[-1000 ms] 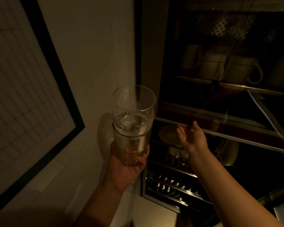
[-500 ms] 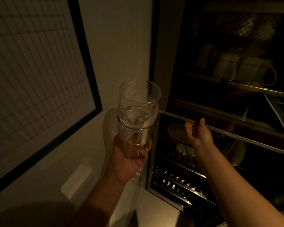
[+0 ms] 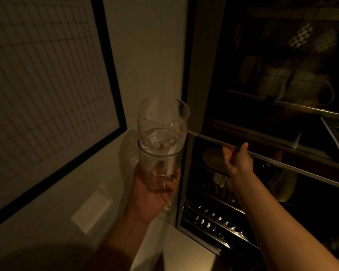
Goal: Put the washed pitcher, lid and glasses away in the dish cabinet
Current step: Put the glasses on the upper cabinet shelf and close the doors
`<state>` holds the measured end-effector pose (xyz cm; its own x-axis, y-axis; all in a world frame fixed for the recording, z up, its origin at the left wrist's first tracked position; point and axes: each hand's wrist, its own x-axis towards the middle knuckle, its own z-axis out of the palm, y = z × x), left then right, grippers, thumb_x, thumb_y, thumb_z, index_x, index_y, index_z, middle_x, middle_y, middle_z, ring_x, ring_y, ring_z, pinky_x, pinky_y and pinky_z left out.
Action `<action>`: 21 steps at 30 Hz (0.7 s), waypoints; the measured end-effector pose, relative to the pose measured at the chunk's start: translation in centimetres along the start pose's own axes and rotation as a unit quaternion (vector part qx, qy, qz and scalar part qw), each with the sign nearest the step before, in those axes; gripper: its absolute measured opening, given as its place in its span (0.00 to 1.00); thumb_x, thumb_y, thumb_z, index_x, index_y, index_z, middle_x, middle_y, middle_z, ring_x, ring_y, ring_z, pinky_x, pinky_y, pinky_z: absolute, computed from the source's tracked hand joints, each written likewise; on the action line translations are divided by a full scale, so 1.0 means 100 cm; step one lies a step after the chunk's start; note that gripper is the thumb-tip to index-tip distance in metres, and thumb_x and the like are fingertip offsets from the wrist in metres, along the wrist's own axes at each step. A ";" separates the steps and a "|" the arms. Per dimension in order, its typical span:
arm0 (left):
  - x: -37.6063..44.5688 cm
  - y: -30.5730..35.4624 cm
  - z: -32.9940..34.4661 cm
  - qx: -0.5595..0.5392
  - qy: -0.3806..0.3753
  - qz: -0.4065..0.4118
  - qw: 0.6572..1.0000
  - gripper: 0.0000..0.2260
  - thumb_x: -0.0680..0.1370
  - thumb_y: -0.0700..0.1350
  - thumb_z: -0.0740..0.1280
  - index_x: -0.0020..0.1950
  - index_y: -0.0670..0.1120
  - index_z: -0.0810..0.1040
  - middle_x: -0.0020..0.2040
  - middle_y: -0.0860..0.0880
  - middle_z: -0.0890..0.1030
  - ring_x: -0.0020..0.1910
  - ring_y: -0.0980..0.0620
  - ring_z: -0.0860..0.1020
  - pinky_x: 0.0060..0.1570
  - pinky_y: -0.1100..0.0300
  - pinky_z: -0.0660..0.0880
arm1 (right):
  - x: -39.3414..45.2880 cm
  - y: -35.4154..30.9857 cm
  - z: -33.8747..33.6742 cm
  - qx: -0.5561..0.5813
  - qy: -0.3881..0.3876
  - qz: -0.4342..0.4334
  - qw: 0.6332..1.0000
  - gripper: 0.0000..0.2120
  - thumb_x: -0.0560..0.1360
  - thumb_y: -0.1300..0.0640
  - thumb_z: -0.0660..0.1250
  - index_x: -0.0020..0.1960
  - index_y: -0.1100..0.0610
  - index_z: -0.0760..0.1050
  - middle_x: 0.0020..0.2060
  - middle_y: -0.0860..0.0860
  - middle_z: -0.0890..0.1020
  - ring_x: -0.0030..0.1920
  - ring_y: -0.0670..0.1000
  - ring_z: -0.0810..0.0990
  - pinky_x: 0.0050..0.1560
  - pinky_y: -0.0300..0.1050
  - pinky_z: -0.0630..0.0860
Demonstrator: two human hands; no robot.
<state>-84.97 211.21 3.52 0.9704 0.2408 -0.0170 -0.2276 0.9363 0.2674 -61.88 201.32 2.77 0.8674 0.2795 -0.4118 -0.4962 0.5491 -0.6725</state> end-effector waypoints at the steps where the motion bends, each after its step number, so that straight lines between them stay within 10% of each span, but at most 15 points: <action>1: -0.002 0.001 0.000 0.005 0.000 0.002 1.000 0.28 0.57 0.46 0.82 0.53 0.40 0.81 0.52 0.42 0.81 0.47 0.43 0.81 0.29 0.61 0.77 | -0.001 0.001 -0.001 -0.005 -0.001 0.000 1.000 0.24 0.80 0.46 0.57 0.70 0.60 0.64 0.52 0.56 0.78 0.51 0.51 0.80 0.53 0.40 0.78; 21: -0.029 0.015 -0.017 -0.032 0.020 0.027 0.999 0.34 0.55 0.44 0.82 0.59 0.41 0.76 0.52 0.40 0.79 0.46 0.42 0.81 0.27 0.59 0.77 | -0.050 0.032 -0.015 -0.017 0.057 -0.088 0.994 0.28 0.79 0.40 0.53 0.70 0.59 0.63 0.67 0.55 0.69 0.66 0.54 0.71 0.57 0.45 0.73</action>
<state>-88.28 212.29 2.35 0.9528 0.3005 -0.0428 -0.2859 0.9359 0.2060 -67.81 200.46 1.75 0.9316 0.0895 -0.3524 -0.3407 0.5536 -0.7599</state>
